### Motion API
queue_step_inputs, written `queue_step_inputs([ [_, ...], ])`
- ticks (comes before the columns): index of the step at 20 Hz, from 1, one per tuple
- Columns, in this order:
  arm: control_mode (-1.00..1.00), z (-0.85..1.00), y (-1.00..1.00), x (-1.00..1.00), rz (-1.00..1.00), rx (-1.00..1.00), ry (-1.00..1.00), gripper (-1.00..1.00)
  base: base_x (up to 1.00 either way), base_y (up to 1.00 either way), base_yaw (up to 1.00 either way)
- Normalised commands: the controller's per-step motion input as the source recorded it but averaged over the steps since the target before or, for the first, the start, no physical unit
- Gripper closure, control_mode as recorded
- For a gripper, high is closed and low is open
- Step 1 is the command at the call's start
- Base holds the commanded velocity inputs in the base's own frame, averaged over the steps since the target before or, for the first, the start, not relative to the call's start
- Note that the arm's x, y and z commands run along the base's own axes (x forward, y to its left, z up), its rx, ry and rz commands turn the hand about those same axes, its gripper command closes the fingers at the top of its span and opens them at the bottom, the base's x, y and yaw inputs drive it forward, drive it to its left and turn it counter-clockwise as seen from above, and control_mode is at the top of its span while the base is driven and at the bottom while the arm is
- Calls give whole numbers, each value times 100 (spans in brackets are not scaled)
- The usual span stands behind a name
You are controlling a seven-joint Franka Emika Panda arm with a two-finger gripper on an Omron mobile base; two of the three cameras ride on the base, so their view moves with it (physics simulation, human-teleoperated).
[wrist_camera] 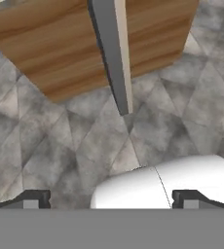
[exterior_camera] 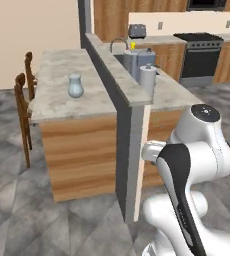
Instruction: Place the pitcher and cup on the dining counter for serving.
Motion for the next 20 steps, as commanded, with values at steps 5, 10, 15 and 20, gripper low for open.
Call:
queue_step_inputs([
  [5, 100, 0, 0, 0, 0, 0, 0, -100, -1, -100, -28],
  [10, 100, 0, 0, 0, 0, 0, 0, -100, 24, -100, -22],
  [15, 100, 0, 0, 0, 0, 0, 0, -100, 75, -100, -17],
  [20, 100, 0, 0, 0, 0, 0, 0, -100, 100, -72, -1],
])
